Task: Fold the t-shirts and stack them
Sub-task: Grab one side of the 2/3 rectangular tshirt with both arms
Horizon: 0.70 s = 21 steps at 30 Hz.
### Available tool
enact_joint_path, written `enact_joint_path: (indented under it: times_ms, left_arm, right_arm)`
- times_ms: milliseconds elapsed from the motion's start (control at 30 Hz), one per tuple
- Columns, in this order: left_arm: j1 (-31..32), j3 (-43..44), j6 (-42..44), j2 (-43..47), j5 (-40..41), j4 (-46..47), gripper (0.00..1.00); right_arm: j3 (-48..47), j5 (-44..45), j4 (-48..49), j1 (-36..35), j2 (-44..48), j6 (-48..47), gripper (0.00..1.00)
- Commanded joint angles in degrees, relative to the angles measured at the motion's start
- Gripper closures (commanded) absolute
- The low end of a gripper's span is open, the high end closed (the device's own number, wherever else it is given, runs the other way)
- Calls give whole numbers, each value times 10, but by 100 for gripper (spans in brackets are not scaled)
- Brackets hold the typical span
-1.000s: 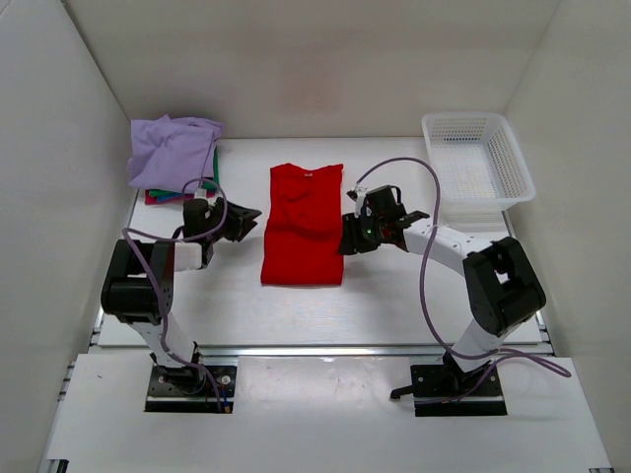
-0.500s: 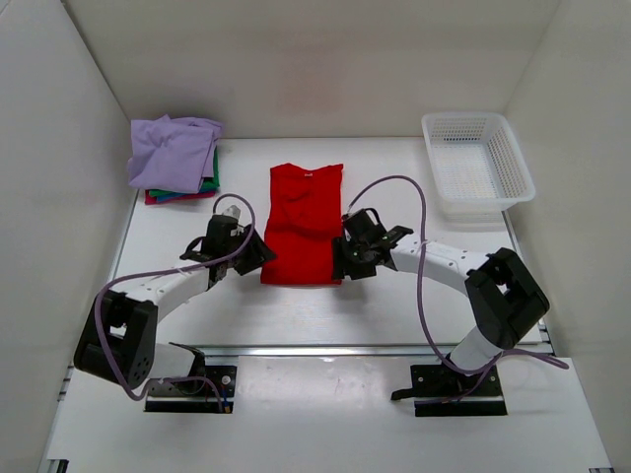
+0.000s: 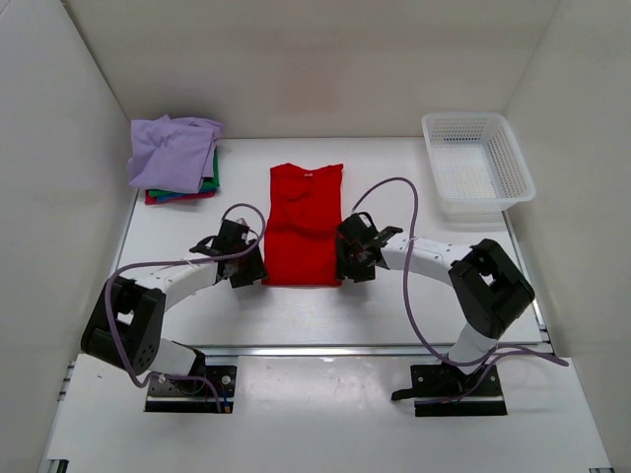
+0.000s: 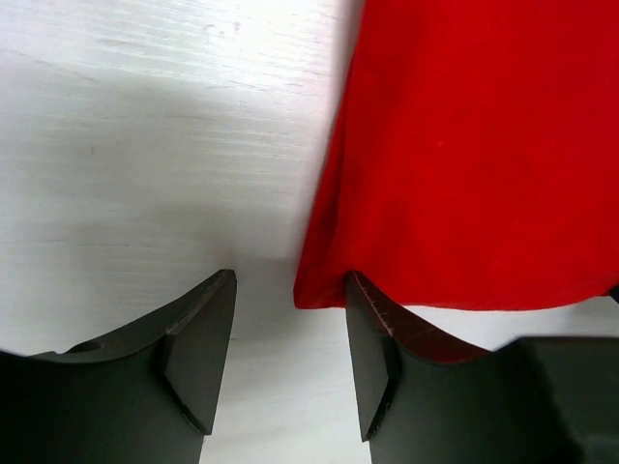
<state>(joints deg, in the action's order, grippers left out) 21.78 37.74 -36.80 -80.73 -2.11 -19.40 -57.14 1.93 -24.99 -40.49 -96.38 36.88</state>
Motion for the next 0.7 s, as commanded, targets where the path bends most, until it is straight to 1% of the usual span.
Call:
enact_joint_path:
  times_ms: [0,100,167,300,367,433,467,567,600,633,667]
  left_arm:
    - [7,13,9,-9,11,-11,40]
    - [21,26,4,-22,19,-9,40]
    - [36,40,11,-36,57,-20,40]
    - [67,59,23,-79,90,-46,43]
    - [73,56,24,-90,100,-51,47]
    - [74,52,33,-102,97,-50,49]
    - [74,50,34,-109,91,-56,52]
    - [73,60,40,-120,85,-70,60]
    - [75,62,44,-125,81,-74,69]
    - [75,59,45,-122,78,-80,93]
    - [76,54,46,-117,75,-76,100]
  right_arm:
    - [-30,22,12,-6,-15,11,53]
    - [-43,27,10,-16,-37,11,53]
    - [-51,35,3,-20,-61,13,53]
    - [-75,55,-21,-39,-100,10,54]
    - [-85,63,-37,-48,-114,13,54]
    - [-84,66,-51,-55,-128,11,56]
    - [-81,68,-48,-55,-131,11,56]
    - [-69,61,-56,-52,-130,13,60]
    - [-62,62,-62,-53,-126,13,64]
    - [-54,59,-60,-53,-120,13,76]
    - [-46,55,-59,-53,-119,10,83]
